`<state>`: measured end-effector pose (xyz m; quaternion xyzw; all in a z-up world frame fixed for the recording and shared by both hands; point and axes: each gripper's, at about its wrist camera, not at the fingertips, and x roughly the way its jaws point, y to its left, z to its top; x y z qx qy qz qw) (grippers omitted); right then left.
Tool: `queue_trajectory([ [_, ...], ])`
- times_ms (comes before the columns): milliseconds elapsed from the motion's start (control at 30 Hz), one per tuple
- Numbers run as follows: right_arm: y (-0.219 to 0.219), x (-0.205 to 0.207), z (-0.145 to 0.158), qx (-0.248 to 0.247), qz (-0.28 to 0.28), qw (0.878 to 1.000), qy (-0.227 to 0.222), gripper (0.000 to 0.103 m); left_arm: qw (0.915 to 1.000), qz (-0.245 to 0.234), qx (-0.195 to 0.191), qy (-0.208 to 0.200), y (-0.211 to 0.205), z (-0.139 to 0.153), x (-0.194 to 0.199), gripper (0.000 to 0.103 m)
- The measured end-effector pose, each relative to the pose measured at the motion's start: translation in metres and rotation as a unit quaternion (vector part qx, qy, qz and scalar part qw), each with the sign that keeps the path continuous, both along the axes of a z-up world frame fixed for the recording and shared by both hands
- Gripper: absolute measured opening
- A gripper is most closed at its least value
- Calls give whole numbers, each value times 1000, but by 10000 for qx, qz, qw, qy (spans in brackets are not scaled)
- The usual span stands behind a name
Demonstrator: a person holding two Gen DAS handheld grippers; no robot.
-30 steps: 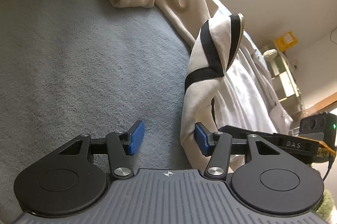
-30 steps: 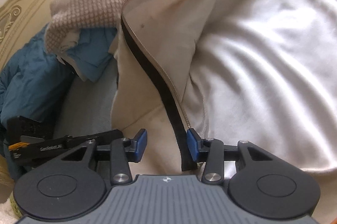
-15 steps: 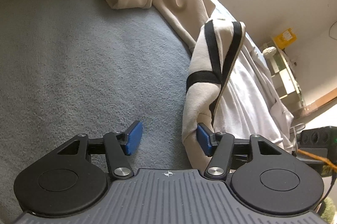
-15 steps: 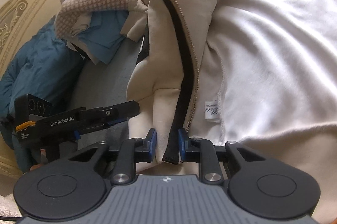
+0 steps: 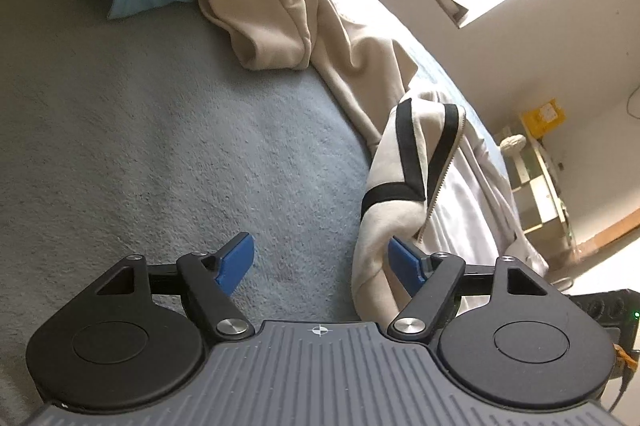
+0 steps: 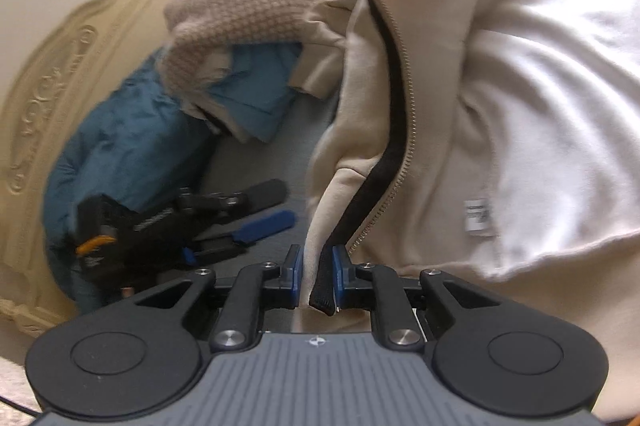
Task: Fold clothes
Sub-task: 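Lay the sleeve onto the hoodie front with the left gripper and open it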
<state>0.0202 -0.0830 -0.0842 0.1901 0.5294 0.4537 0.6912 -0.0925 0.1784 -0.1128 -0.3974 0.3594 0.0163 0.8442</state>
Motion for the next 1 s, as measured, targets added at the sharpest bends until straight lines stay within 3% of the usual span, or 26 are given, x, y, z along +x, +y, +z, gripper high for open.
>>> queue_trajectory([
  [200, 18, -14, -1, 184, 360, 9992, -39, 16, 10000, 22, 10, 31, 0, 5, 0, 78],
  [333, 33, -19, -13, -110, 300, 9994, -111, 19, 9999, 40, 114, -33, -2, 10, -1, 81],
  [467, 37, -24, -38, -274, 281, 9988, 285, 20, 9998, 41, 187, -69, -3, 12, -2, 82],
  [767, 18, -21, -28, 251, 7, 9992, 322, 31, 9995, 71, 274, -127, -2, 17, -1, 91],
  [1000, -6, -9, -23, 543, -556, 9963, 367, 39, 9987, -100, 406, -288, -5, 31, -2, 98],
])
